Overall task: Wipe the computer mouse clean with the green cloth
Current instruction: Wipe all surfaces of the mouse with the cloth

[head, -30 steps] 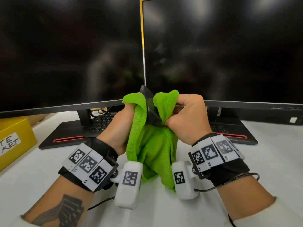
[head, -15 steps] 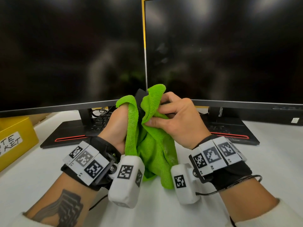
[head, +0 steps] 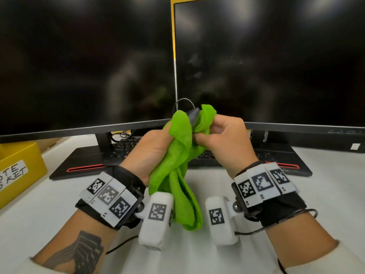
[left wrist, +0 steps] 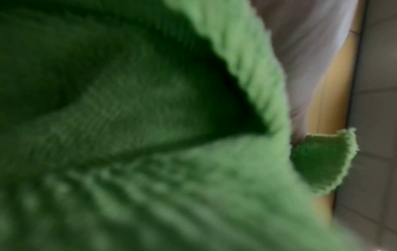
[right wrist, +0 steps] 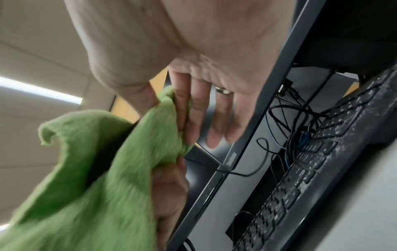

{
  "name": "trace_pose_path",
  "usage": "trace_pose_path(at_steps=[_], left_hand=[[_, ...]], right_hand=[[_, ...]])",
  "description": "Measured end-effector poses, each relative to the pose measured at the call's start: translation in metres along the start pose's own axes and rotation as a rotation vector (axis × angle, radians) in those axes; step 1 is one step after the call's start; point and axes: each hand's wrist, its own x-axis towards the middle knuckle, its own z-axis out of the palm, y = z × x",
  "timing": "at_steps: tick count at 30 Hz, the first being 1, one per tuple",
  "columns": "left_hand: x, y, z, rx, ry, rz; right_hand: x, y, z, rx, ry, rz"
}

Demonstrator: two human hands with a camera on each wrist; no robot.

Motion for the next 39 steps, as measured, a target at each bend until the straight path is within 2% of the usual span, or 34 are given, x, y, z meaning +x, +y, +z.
trace_pose_path(at_steps=[4,9,13,17,22,25,27,30,33,34,36,39], left_hand=[[0.002,0.005,-0.007,0.199,0.166,0.084],[0.002,0.009,-0.015,0.682,0.422,0.311],[0.005,0.007,-0.021,0.74,0.547,0.28],[0.007,0.004,-0.018,0.687,0.582,0.401],[0.013,-0.003,-0.025,0.719,0.516,0.454],[0.015,-0.004,-0.03,0.66,0.499,0.415],[0.013,0.0,-0.03,0.514,0.502,0.367],[0.007,0.01,-0.028,0.179,0.482,0.259],[0.002,0.009,-0.024,-0.029,0.247,0.123],[-0.002,0.008,-0.02,-0.027,0.177,0.108],[-0.006,0.003,-0.017,0.15,0.096,0.113],[-0.001,-0.006,-0.014,0.627,-0.036,0.151]], right_hand=[[-0.001,-0.007,-0.002,-0.026,0.1,0.112],[0.0,-0.018,-0.004,0.154,0.248,0.038],[0.002,-0.021,0.0,0.155,0.158,0.122],[0.0,-0.016,0.003,0.093,0.157,0.213],[-0.003,-0.022,-0.004,0.186,0.143,0.257],[-0.002,-0.024,-0.008,0.175,0.146,0.234],[-0.001,-0.025,-0.009,0.169,0.149,0.221],[-0.001,-0.025,-0.011,0.159,0.131,0.215],[-0.001,-0.023,-0.01,0.161,0.095,0.205],[0.0,-0.022,-0.01,0.157,0.088,0.201],[0.0,-0.019,-0.008,0.146,0.09,0.197],[-0.002,-0.014,-0.002,0.127,0.092,0.173]])
